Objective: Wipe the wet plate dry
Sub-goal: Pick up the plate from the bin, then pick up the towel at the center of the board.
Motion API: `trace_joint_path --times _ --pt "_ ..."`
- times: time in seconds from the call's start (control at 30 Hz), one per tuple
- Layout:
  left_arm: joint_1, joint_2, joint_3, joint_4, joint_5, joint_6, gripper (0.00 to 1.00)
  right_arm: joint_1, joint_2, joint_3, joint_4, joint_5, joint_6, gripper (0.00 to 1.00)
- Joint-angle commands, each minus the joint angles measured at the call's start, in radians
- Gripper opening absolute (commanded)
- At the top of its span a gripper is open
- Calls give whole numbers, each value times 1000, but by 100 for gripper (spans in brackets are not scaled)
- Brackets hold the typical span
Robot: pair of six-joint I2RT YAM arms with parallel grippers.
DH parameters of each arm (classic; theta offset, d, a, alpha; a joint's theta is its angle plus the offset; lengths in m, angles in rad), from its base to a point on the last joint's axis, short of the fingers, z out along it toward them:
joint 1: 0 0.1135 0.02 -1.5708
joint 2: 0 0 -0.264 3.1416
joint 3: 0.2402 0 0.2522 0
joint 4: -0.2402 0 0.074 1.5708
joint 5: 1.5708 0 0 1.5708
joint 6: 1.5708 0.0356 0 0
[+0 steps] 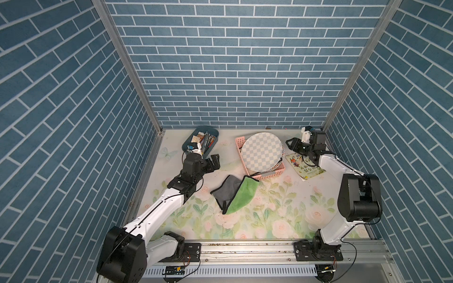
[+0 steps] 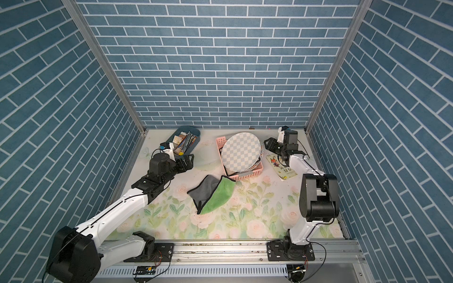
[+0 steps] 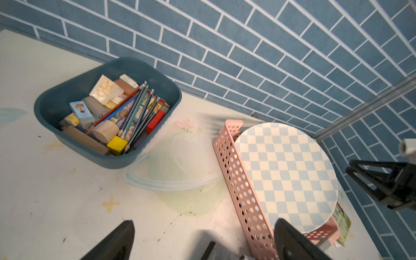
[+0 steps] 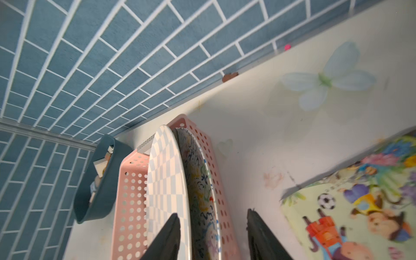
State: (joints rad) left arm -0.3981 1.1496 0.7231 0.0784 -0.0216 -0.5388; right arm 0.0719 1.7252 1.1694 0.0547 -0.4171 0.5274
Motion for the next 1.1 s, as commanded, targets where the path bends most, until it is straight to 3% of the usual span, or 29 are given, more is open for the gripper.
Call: trace_joint_path --times 0.0,0.3,0.47,0.63,0.77,1.07 --pt "-34 -11 -7 -22 -34 5 100 25 39 66 -18 -51 18 42" --pt "-112 27 -5 -31 -60 7 100 76 148 124 -31 -72 10 41" --pt "-182 47 -30 -43 -70 0 100 101 133 114 -21 -89 -3 21" --pt "-275 76 -99 -42 -113 -27 100 121 119 82 -1 -84 -9 11" --pt "-328 136 -119 -46 -155 -36 100 121 39 83 20 -37 -22 0" --pt "-436 417 36 -83 -229 41 100 125 -188 55 57 74 -35 0"
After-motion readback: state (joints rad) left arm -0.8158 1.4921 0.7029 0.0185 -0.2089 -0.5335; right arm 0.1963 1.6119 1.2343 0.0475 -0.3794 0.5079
